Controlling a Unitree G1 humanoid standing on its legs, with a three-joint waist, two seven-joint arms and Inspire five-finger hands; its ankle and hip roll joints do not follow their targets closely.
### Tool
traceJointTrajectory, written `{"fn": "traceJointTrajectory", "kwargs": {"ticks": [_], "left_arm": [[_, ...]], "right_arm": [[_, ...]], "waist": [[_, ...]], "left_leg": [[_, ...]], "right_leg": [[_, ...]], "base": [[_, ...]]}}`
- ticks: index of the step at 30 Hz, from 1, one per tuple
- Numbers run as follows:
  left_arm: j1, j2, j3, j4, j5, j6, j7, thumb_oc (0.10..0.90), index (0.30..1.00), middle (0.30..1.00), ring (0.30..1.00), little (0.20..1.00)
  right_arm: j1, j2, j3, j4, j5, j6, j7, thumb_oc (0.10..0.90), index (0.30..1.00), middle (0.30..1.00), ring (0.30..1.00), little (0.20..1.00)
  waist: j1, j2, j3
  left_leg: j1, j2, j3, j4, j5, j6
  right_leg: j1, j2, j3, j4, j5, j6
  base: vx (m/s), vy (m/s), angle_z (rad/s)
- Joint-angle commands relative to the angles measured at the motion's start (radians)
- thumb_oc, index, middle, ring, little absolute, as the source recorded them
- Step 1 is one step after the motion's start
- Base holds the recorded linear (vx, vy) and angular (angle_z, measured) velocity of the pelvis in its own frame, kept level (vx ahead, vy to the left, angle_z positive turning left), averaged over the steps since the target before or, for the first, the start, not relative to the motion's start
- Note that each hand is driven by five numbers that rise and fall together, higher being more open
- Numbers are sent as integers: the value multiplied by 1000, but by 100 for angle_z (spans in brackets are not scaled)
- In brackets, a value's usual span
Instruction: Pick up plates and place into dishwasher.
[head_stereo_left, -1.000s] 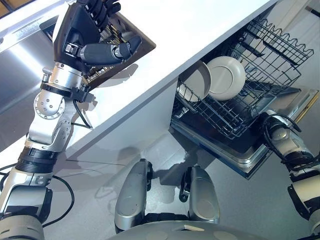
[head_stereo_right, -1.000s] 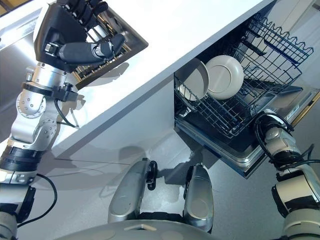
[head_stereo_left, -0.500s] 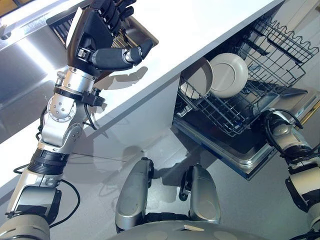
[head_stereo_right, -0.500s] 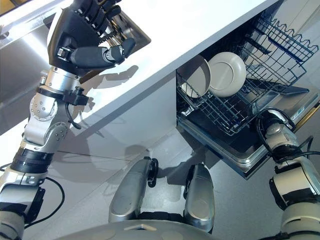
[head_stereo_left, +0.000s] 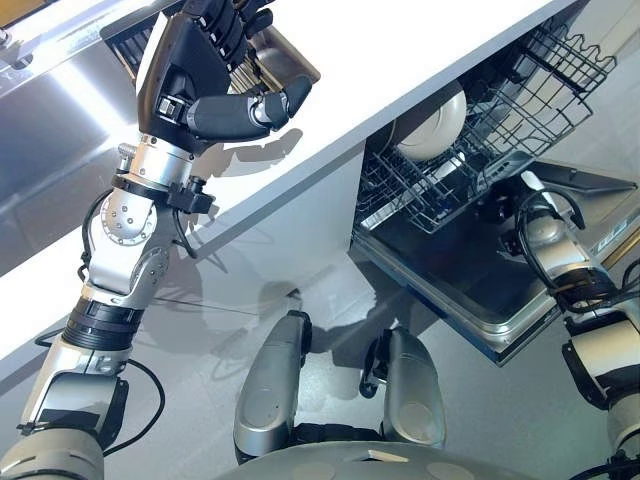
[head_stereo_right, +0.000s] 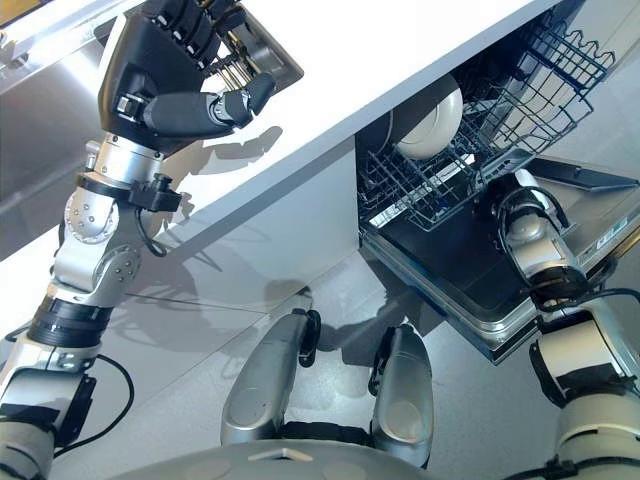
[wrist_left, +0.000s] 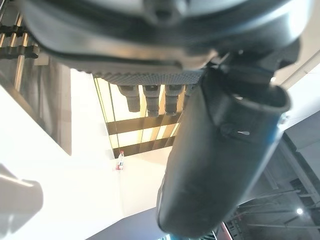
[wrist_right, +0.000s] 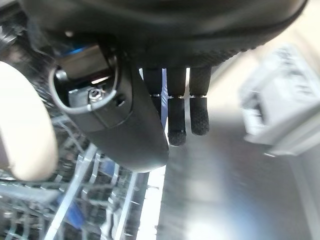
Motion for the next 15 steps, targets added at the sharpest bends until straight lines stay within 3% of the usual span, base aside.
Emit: {"fn": "traceJointTrajectory", "kwargs": {"ticks": [1,15], "left_arm": [[17,-44,30,-50,1,-96,6,800,900,900,900,900],[4,-47,9,-57,-9,-99,-6,800,900,900,900,900]], "right_arm": [[-221,3,12,-33,12,-87,-43,100,300,300,300,200],[-277,33,10,55,70,-88,-60,100,300,300,300,200]], "waist": [[59,-6,-66],[88,7,-65]], "left_leg": [[51,16,-10,81,-94,51],[43,-1,-18,75,-81,52]], "right_leg": [[52,48,43,-22,95,-12],[54,26,19,-12,93,-16]], "base": [[38,-3,8],[9,6,10]]}}
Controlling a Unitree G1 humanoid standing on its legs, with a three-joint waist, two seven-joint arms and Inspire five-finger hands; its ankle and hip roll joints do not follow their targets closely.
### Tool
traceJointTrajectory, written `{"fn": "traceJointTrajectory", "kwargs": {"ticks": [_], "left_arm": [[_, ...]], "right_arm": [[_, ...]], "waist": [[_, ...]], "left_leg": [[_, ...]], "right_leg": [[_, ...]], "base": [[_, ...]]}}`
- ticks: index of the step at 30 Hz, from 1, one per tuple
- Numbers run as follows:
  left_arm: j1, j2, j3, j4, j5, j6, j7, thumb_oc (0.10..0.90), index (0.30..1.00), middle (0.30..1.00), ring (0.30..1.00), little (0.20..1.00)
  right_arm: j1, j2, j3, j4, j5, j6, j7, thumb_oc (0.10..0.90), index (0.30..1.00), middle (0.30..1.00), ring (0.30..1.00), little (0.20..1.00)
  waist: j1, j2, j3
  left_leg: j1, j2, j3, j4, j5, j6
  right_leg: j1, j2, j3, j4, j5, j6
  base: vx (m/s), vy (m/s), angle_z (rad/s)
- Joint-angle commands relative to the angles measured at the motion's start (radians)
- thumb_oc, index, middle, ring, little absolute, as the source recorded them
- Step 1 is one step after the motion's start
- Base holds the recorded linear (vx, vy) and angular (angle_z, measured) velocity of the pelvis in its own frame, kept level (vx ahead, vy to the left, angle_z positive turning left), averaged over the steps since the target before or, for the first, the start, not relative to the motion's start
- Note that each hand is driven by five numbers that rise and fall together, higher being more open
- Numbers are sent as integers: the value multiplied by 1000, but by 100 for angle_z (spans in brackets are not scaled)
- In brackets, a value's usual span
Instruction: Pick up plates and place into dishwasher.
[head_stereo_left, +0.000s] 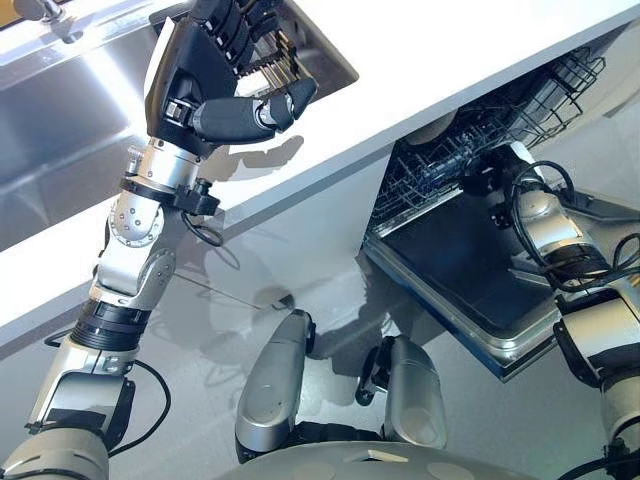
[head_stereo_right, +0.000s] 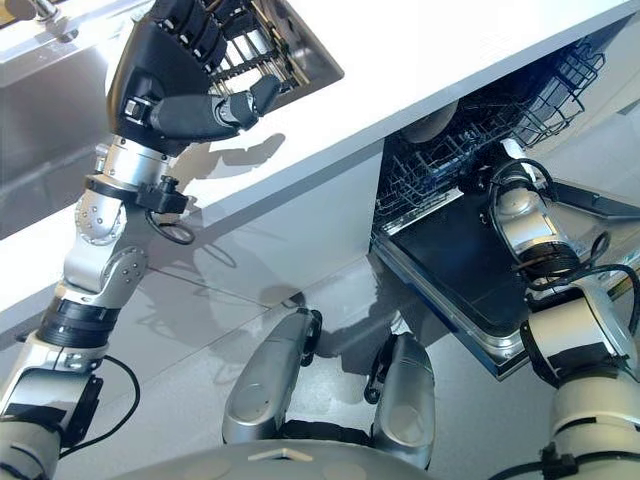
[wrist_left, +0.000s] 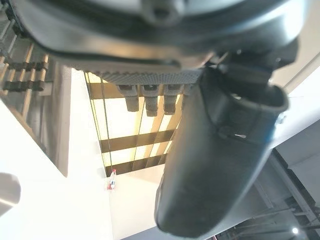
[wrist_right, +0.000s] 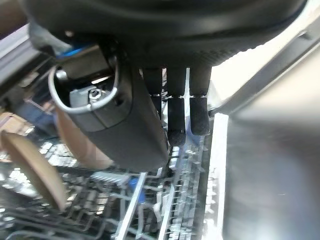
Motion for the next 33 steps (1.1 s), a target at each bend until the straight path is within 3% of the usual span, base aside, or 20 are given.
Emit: {"fn": "traceJointTrajectory", "kwargs": {"ticks": [1,6,9,11,12,14,19,26,30,33], "left_arm": [[-3,-29,36,-60,-9,-97,-9,800,900,900,900,900],[-20,-34,21,-59,-3,-92,-6,800,900,900,900,900],[-34,-39,15,-50,-4,-85,-2,800,900,900,900,900],[-40,-48,18,-41,-3,-79,-3,800,900,900,900,900],[-40,-48,17,-41,-2,-79,-3,800,900,900,900,900],[-41,-48,23,-42,-7,-68,-1,800,900,900,900,900],[-28,-52,36,-46,-15,-54,-4,800,900,900,900,900],[25,-64,55,-62,-25,-70,-45,800,900,900,900,900],[54,-56,63,-76,-31,-77,-61,800,900,900,900,900],[79,-41,68,-91,-45,-88,-76,800,900,900,900,900]], "right_arm": [[-170,2,-3,54,15,-74,-42,100,300,300,300,200],[-170,11,-16,103,55,-80,-12,100,300,300,300,200],[-170,31,-41,138,166,-69,28,100,300,300,300,200],[-145,81,-116,198,398,-6,100,100,300,300,300,200],[-144,82,-119,199,412,-1,98,100,300,300,300,200],[-105,124,-184,241,557,50,148,100,300,300,300,200],[-1,214,-337,281,953,75,223,100,300,300,300,200],[62,341,-454,174,1554,131,363,100,300,300,300,200],[41,370,-448,88,1701,137,438,100,300,300,300,200],[15,366,-420,22,1740,122,485,100,300,300,300,200]], "waist": [[28,8,-63],[28,10,-60],[28,13,-59],[29,18,-56],[30,18,-56],[31,22,-55],[27,33,-49],[43,53,-42],[57,58,-44],[72,58,-45]], "left_leg": [[40,16,15,89,-109,56],[30,11,13,104,-115,58],[23,9,13,116,-119,58],[22,8,15,119,-121,58],[22,8,15,119,-121,58],[25,8,17,117,-122,57],[28,4,15,110,-118,55],[7,-19,8,132,-132,57],[-10,-34,1,133,-120,59],[-15,-44,-4,142,-131,60]], "right_leg": [[32,34,43,-12,98,-9],[20,34,46,-2,97,-9],[16,31,49,6,94,-10],[15,30,50,8,93,-10],[15,30,50,8,92,-10],[18,31,49,8,91,-10],[12,34,49,15,90,-7],[-7,23,43,42,79,3],[-19,14,32,44,90,3],[-18,7,24,55,79,5]], "base": [[-10,9,8],[-18,12,6],[-5,11,2],[0,0,0],[0,0,0],[0,0,0],[6,4,0],[4,1,0],[2,-4,2],[16,-29,13]]}}
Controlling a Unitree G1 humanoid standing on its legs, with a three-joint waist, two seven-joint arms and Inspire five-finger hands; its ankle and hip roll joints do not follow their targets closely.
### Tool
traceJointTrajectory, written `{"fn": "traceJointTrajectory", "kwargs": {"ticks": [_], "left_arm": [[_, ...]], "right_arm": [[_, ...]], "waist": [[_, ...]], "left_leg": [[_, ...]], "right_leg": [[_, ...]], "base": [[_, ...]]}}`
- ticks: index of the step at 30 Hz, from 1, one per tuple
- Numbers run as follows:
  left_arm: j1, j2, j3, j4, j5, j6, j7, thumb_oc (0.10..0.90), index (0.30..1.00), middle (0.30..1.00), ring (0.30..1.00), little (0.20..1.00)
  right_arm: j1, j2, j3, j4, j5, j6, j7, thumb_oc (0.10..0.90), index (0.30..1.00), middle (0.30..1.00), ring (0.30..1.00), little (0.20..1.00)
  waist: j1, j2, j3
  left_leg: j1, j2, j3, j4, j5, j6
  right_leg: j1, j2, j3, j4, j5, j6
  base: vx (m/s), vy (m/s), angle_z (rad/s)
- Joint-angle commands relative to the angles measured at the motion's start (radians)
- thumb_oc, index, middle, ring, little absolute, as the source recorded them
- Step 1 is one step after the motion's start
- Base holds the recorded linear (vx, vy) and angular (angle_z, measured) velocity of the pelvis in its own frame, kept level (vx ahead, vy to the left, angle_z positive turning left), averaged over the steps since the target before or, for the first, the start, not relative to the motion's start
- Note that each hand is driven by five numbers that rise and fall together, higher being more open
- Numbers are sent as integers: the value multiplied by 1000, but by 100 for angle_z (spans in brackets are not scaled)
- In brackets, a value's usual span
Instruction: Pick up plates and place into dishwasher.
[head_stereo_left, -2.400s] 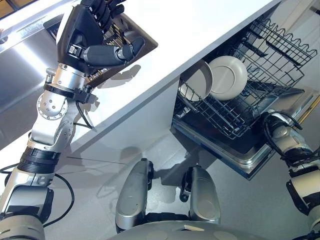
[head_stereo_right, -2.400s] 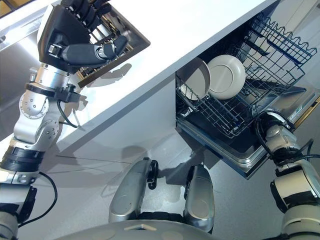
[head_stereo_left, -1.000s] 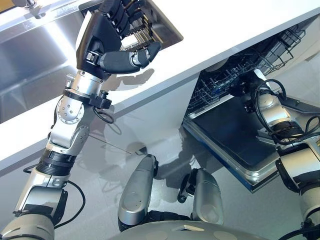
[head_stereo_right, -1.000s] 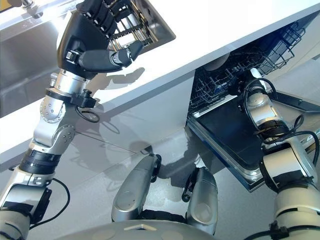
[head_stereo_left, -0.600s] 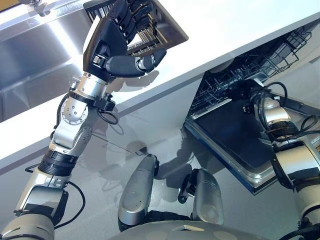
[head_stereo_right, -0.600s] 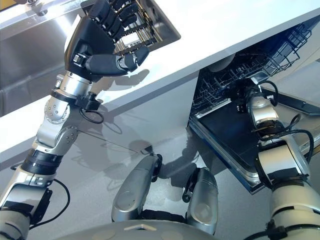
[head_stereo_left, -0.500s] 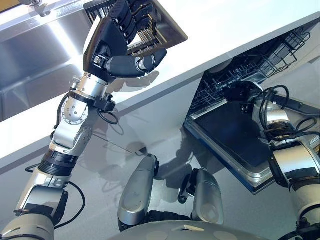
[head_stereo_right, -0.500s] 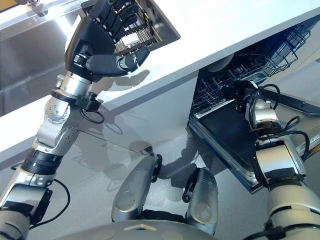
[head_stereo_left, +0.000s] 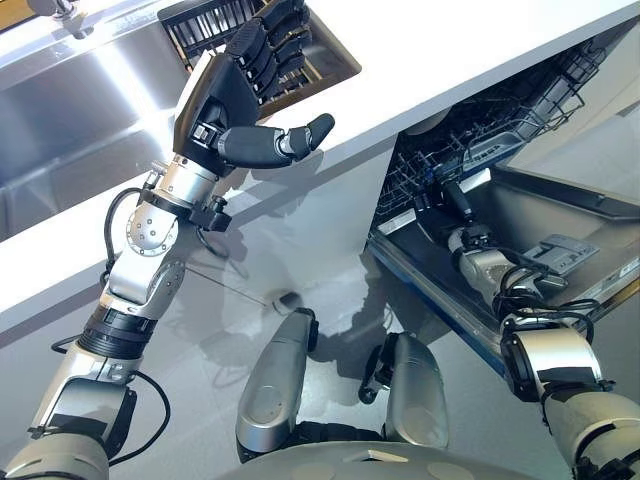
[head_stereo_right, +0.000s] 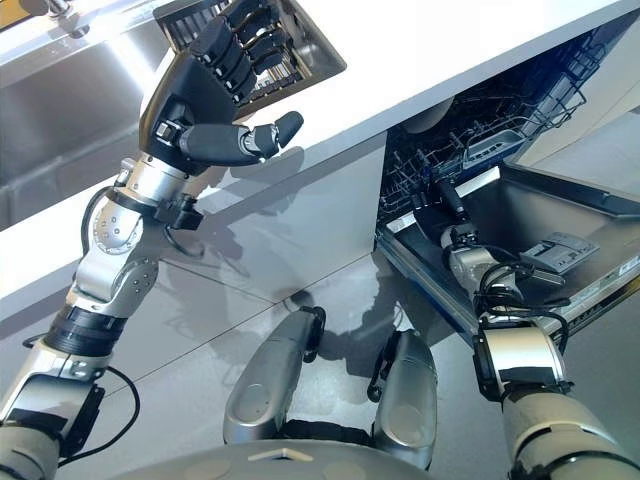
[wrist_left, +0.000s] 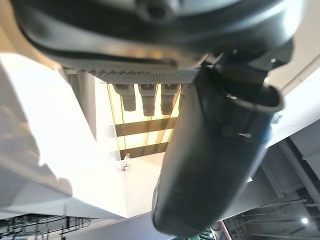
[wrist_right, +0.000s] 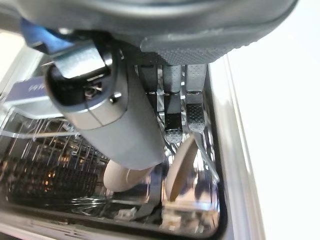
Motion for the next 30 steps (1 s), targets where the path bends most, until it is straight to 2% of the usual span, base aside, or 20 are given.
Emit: {"fn": "traceJointTrajectory", "kwargs": {"ticks": [1,5,8,13,18,22,24,27,28,30], "left_arm": [[41,-35,98,-87,-45,-109,-11,800,900,900,900,900],[45,-24,95,-84,-55,-117,-31,800,900,900,900,900],[33,-5,89,-76,-75,-116,-41,800,900,900,900,900],[19,9,79,-75,-79,-113,-33,800,900,900,900,900],[4,23,71,-64,-95,-109,-31,800,900,900,900,900],[-15,28,70,-58,-112,-100,-34,800,900,900,900,900],[-22,36,76,-59,-127,-97,-34,800,900,900,900,900],[-39,42,70,-63,-126,-95,-17,800,900,900,900,900],[-45,46,68,-58,-129,-97,-8,800,900,900,900,900],[-47,37,66,-54,-113,-105,8,800,900,900,900,900]], "right_arm": [[-172,51,21,-187,88,27,169,100,300,300,300,200],[-207,40,50,-209,88,-9,217,100,300,300,300,200],[-248,16,67,-208,109,-76,272,100,300,300,300,200],[-289,-10,60,-213,75,-155,301,100,300,300,300,200],[-319,-34,65,-236,67,-192,336,100,300,300,300,200],[-312,-46,74,-222,-53,-195,220,100,300,300,300,200],[-289,-66,83,-199,-174,-179,164,100,300,300,300,200],[-244,-99,97,-173,-333,-174,137,100,300,300,300,200],[-214,-112,101,-172,-398,-189,138,207,392,392,392,307],[-160,-120,104,-198,-433,-214,144,309,479,479,479,409]], "waist": [[93,39,-53],[104,35,-57],[113,32,-63],[115,31,-67],[114,29,-75],[109,20,-84],[101,13,-91],[82,2,-98],[69,-4,-99],[47,-12,-101]], "left_leg": [[13,-27,22,137,-140,87],[8,-29,20,145,-149,87],[2,-32,14,148,-147,89],[0,-31,5,152,-144,89],[-2,-30,4,142,-132,88],[7,-23,8,130,-130,88],[17,-14,11,111,-123,87],[32,2,19,86,-115,88],[40,12,23,75,-112,88],[55,25,30,58,-111,88]], "right_leg": [[10,29,43,6,114,20],[11,24,35,11,108,22],[14,23,31,5,112,22],[26,27,30,-8,120,21],[27,30,28,-17,128,18],[35,30,27,-29,134,17],[44,35,28,-48,141,15],[53,42,32,-78,157,16],[58,47,36,-91,164,15],[66,58,46,-112,171,15]], "base": [[23,-37,11],[8,-37,9],[-5,-47,12],[5,-22,2],[-6,-5,0],[0,0,0],[-16,-4,0],[-64,-11,-2],[-76,9,-9],[-61,25,-21]]}}
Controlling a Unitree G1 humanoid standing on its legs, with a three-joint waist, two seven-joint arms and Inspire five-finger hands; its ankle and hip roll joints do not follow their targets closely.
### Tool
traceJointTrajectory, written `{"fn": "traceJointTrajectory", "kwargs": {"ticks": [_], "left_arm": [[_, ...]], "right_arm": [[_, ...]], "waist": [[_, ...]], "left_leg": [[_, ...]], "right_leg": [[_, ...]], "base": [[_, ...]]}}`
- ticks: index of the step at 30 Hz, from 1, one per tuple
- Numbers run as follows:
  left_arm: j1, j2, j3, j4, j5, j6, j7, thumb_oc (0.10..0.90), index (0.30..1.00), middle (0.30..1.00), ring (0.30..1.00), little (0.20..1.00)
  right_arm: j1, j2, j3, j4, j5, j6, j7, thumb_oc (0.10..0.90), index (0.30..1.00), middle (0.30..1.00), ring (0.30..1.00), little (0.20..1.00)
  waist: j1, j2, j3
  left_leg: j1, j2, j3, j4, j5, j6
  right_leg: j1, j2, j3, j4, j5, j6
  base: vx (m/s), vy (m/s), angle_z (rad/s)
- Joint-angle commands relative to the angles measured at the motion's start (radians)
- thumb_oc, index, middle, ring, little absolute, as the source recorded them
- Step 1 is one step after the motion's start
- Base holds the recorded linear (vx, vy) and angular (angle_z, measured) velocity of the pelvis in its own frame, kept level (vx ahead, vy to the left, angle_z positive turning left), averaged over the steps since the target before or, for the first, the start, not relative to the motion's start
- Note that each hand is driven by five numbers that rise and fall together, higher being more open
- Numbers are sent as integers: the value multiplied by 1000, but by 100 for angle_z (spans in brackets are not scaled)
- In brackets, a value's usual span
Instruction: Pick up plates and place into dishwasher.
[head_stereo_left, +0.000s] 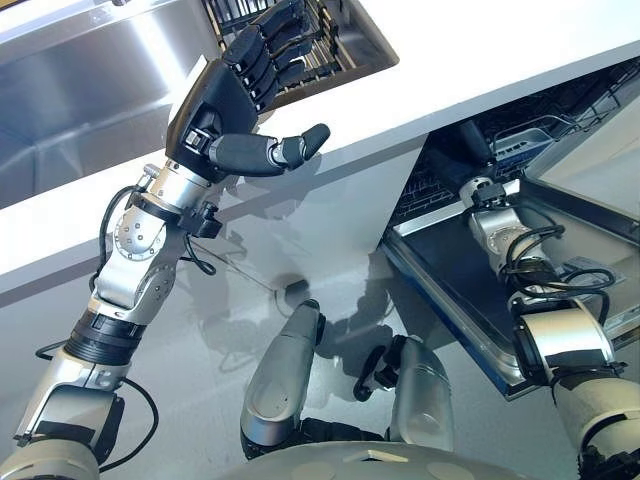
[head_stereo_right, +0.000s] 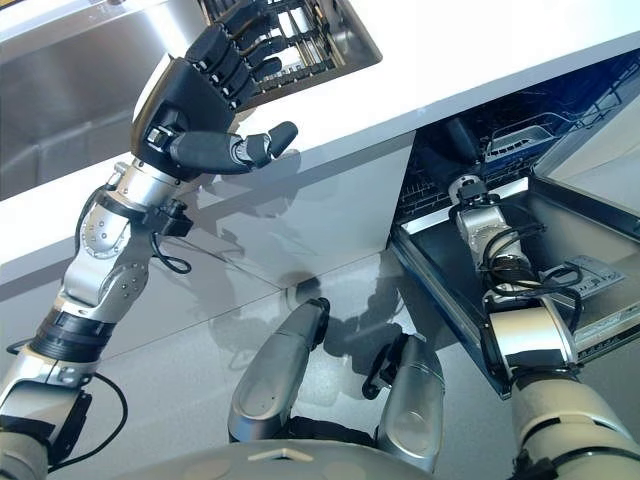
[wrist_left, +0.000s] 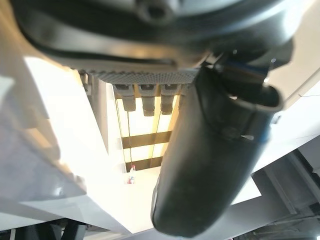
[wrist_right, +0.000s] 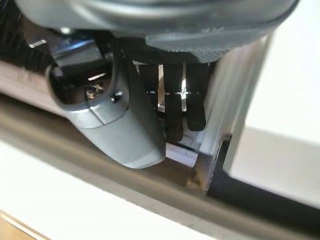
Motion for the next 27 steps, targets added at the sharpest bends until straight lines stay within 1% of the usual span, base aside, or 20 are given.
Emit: {"fn": "traceJointTrajectory", "kwargs": {"ticks": [1,2,3,4,6,8,9,11,13,14,17,18,19,20,21,22,24,26,27], "left_arm": [[-66,-18,67,-41,-34,-89,43,800,900,900,900,900],[-66,-23,69,-37,-30,-91,41,800,900,900,900,900],[-65,-30,69,-34,-22,-95,45,800,900,900,900,900],[-60,-35,72,-35,-15,-98,46,800,900,900,900,900],[-45,-53,84,-31,-2,-112,39,800,900,900,900,900],[-33,-73,96,-36,18,-111,43,800,900,900,900,900],[-30,-76,98,-37,23,-112,45,800,900,900,900,900],[-10,-93,115,-46,47,-110,45,800,900,900,900,900],[19,-100,137,-57,57,-110,42,800,900,900,900,900],[38,-106,154,-57,59,-110,37,800,900,900,900,900],[67,-122,171,-54,77,-102,42,800,900,900,900,900],[75,-123,174,-54,81,-97,46,800,900,900,900,900],[83,-119,179,-54,81,-93,44,800,900,900,900,900],[87,-118,180,-53,80,-93,44,800,900,900,900,900],[97,-112,191,-54,77,-87,44,800,900,900,900,900],[105,-106,201,-56,75,-80,43,800,900,900,900,900],[126,-96,217,-61,72,-67,46,800,900,900,900,900],[138,-84,230,-58,77,-38,54,800,900,900,900,900],[142,-79,231,-55,77,-21,57,800,900,900,900,900]], "right_arm": [[-21,7,-6,-70,-109,-70,-4,325,493,493,493,425],[-10,7,-7,-81,-106,-75,-4,693,808,808,808,793],[20,12,-8,-113,-90,-86,-7,800,900,900,900,900],[49,18,-13,-146,-80,-98,-4,800,900,900,900,900],[129,45,-29,-233,-95,-166,-15,800,900,900,900,900],[202,78,-55,-327,-115,-200,-35,800,900,900,900,900],[216,83,-59,-344,-123,-205,-38,800,900,900,900,900],[306,98,-74,-450,-235,-269,-85,800,900,900,900,900],[385,96,-104,-528,-278,-279,-108,800,900,900,900,900],[441,97,-133,-568,-304,-293,-118,800,900,900,900,900],[537,102,-188,-629,-357,-342,-153,800,900,900,900,900],[566,100,-205,-650,-383,-356,-186,800,900,900,900,900],[593,93,-227,-666,-418,-389,-231,800,900,900,900,900],[603,92,-236,-670,-429,-389,-246,800,900,900,900,900],[638,84,-274,-670,-460,-406,-294,800,900,900,900,900],[656,79,-301,-667,-462,-416,-320,800,900,900,900,900],[687,73,-351,-662,-539,-473,-429,800,900,900,900,900],[716,64,-413,-637,-527,-481,-510,800,900,900,900,900],[726,59,-437,-621,-549,-495,-553,800,900,900,900,900]], "waist": [[-24,-25,-107],[-28,-26,-108],[-39,-30,-109],[-47,-32,-109],[-70,-39,-112],[-92,-43,-116],[-96,-44,-117],[-123,-52,-126],[-144,-59,-133],[-159,-62,-138],[-189,-67,-151],[-198,-68,-155],[-208,-68,-160],[-211,-68,-162],[-225,-68,-166],[-235,-67,-167],[-248,-67,-171],[-265,-65,-171],[-271,-63,-171]], "left_leg": [[56,3,48,65,-125,96],[60,6,50,62,-126,96],[67,12,56,55,-126,96],[75,16,60,50,-129,99],[92,26,70,37,-133,102],[104,34,80,29,-137,105],[107,36,82,27,-138,106],[126,46,99,14,-145,108],[139,54,112,5,-149,111],[152,59,120,-4,-150,113],[185,66,138,-47,-142,117],[198,68,145,-66,-138,118],[211,70,153,-88,-132,120],[216,70,156,-97,-130,120],[236,75,166,-128,-121,121],[248,77,175,-146,-117,122],[265,82,189,-171,-112,123],[278,86,207,-189,-110,123],[282,86,212,-195,-110,124]], "right_leg": [[54,39,84,-92,171,39],[57,41,87,-97,173,39],[62,45,92,-108,177,38],[66,48,99,-115,178,39],[75,57,112,-131,183,42],[82,65,126,-144,186,43],[83,66,127,-146,186,43],[94,76,138,-167,188,46],[103,83,146,-181,189,47],[108,87,154,-189,192,50],[121,96,168,-217,202,59],[126,99,172,-229,206,63],[132,102,177,-246,213,67],[135,103,179,-253,216,70],[142,107,185,-273,224,76],[145,109,189,-284,227,80],[150,116,197,-300,233,87],[151,123,204,-312,237,93],[151,126,207,-316,239,95]], "base": [[-47,23,-23],[-48,28,-15],[-41,29,-10],[-35,36,-22],[-38,39,-30],[-39,34,-14],[-29,35,-21],[-14,54,-25],[14,66,-23],[26,68,-24],[26,67,-24],[24,62,-21],[19,46,-15],[24,51,-13],[25,50,-15],[28,55,-24],[26,38,-27],[18,40,-17],[0,49,-11]]}}
